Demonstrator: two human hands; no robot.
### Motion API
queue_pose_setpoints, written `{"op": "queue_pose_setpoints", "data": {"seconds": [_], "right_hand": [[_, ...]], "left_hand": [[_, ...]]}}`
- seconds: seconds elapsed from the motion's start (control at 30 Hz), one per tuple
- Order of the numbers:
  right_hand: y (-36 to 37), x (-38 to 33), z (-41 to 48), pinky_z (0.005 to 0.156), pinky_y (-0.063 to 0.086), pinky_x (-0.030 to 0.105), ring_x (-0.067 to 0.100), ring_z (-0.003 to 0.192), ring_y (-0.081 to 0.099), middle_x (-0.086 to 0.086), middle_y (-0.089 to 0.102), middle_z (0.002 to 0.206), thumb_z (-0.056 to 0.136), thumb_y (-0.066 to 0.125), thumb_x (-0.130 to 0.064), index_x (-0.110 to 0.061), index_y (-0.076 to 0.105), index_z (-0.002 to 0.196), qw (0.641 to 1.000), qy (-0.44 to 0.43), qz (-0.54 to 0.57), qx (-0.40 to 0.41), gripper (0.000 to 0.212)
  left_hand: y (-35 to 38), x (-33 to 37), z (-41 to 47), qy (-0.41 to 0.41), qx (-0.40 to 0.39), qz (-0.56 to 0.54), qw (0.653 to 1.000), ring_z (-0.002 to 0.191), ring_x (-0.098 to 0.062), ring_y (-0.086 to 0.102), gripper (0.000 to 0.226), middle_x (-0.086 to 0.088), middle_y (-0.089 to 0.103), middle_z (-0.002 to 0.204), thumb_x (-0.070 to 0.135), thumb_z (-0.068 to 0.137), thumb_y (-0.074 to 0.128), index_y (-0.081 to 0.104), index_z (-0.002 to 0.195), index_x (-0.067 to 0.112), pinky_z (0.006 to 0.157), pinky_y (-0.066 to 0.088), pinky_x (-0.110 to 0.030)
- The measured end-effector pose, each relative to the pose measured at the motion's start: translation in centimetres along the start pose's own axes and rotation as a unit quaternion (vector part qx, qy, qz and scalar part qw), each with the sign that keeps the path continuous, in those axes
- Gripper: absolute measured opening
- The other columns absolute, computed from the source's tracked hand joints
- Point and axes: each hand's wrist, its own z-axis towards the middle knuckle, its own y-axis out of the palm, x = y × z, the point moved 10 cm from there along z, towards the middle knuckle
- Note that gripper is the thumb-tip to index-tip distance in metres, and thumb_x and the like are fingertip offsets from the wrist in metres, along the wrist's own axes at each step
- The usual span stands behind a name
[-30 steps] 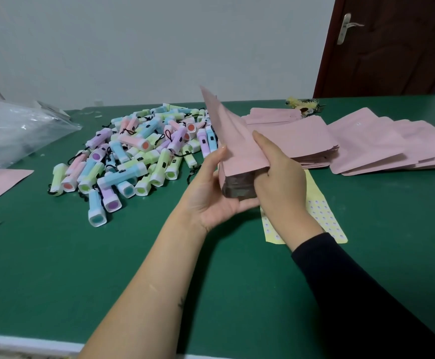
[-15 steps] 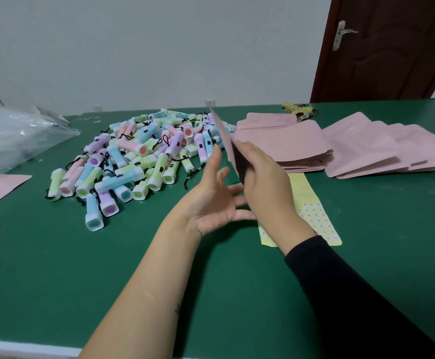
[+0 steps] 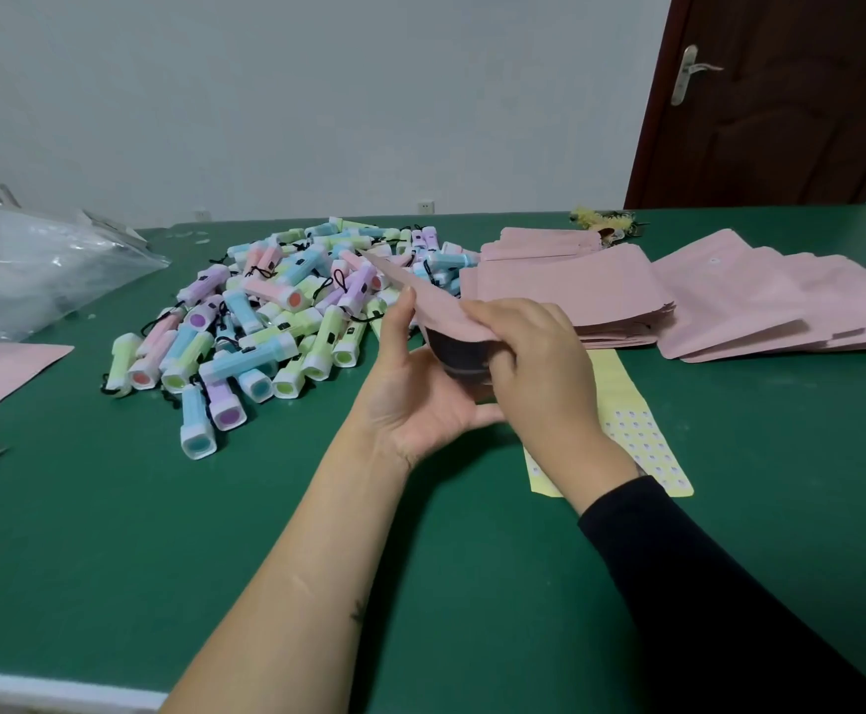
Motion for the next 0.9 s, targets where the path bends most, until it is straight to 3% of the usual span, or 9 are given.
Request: {"op": "queue_pose_setpoints", "data": {"seconds": [0.2,0.33,0.43,0.53,0.6,0.67,0.73,0.8,0.9], "right_hand": [[-1.7,2.4,0.1,0.098,0.042,0.026,0.021,0.115,0.054,0.003,0.062,0.122,0.082,0.046,0.008,-0.013,0.065,0.125,0.991,0.103,0.068,0.059,0.051],[-0.3,2.3,1.0,0.1,0.043,0.023,0.01,0.115,0.053,-0.009,0.057,0.123,0.077,0.045,0.011,-0.022,0.057,0.131,0.975,0.102,0.19,-0.048,0.065],[1.3,4.0,0.9,0.1,0.048,0.03,0.001,0.116,0.055,-0.015,0.06,0.124,0.073,0.056,-0.005,-0.034,0.058,0.124,0.903,0.191,0.359,-0.138,0.059],[2.6,4.9,0.1,0.097,0.046,0.035,0.004,0.12,0.056,-0.01,0.065,0.126,0.074,0.06,-0.018,-0.033,0.067,0.117,0.809,0.262,0.484,-0.208,0.046],[2.5,5.3,0.0,0.095,0.05,0.034,0.007,0.119,0.059,-0.009,0.067,0.124,0.077,0.063,-0.019,-0.032,0.07,0.114,0.791,0.265,0.507,-0.216,0.04],[2.9,5.2,-0.2,0.093,0.053,0.027,0.007,0.114,0.062,-0.01,0.069,0.119,0.084,0.063,-0.013,-0.029,0.07,0.114,0.812,0.248,0.474,-0.233,0.035],[3.2,5.2,-0.2,0.089,0.051,0.02,0.005,0.106,0.064,-0.008,0.071,0.113,0.088,0.06,-0.002,-0.024,0.069,0.114,0.872,0.227,0.37,-0.225,0.036],[2.8,5.2,0.0,0.088,0.051,0.018,0.004,0.097,0.064,-0.008,0.071,0.105,0.089,0.058,0.002,-0.021,0.069,0.109,0.917,0.219,0.285,-0.172,0.032],[1.2,4.6,0.6,0.076,0.049,0.018,0.008,0.083,0.063,-0.008,0.069,0.089,0.091,0.058,-0.005,-0.02,0.069,0.096,0.955,0.182,0.221,-0.079,0.019]], "left_hand": [[-1.0,-0.1,-0.4,-0.011,0.053,0.02,0.998,0.12,-0.036,0.058,0.075,-0.017,0.059,0.133,0.035,0.067,0.082,0.055,0.134,0.014,0.099,0.045,-0.059],[-3.7,1.8,-1.4,0.007,0.178,0.123,0.976,0.106,-0.032,0.067,0.06,-0.013,0.064,0.129,0.036,0.078,0.07,0.055,0.131,0.013,0.076,0.06,-0.047],[-3.8,2.9,-2.2,-0.012,0.143,0.195,0.97,0.098,-0.027,0.071,0.051,-0.008,0.069,0.116,0.038,0.075,0.08,0.06,0.117,0.017,0.067,0.062,-0.04],[-2.8,2.1,-2.6,-0.06,0.053,0.203,0.976,0.107,-0.027,0.069,0.083,-0.012,0.065,0.129,0.045,0.058,0.091,0.054,0.129,0.022,0.07,0.061,-0.031],[-3.2,1.4,-2.5,-0.073,0.055,0.189,0.978,0.11,-0.025,0.067,0.097,-0.013,0.061,0.134,0.048,0.053,0.092,0.049,0.136,0.022,0.07,0.061,-0.031],[-3.7,0.7,-2.1,-0.08,0.085,0.184,0.976,0.113,-0.024,0.065,0.098,-0.013,0.059,0.137,0.054,0.056,0.089,0.047,0.138,0.019,0.07,0.061,-0.034],[-4.4,0.1,-1.6,-0.079,0.134,0.203,0.967,0.121,-0.025,0.06,0.084,-0.017,0.052,0.144,0.062,0.07,0.07,0.049,0.137,0.015,0.075,0.061,-0.04],[-4.7,-0.3,-1.3,-0.067,0.17,0.212,0.96,0.129,-0.029,0.053,0.077,-0.021,0.044,0.147,0.066,0.077,0.054,0.051,0.132,0.014,0.081,0.059,-0.048],[-4.1,-0.6,-0.7,-0.04,0.202,0.188,0.96,0.132,-0.032,0.048,0.08,-0.016,0.038,0.148,0.074,0.071,0.054,0.048,0.127,0.018,0.082,0.057,-0.051]]}}
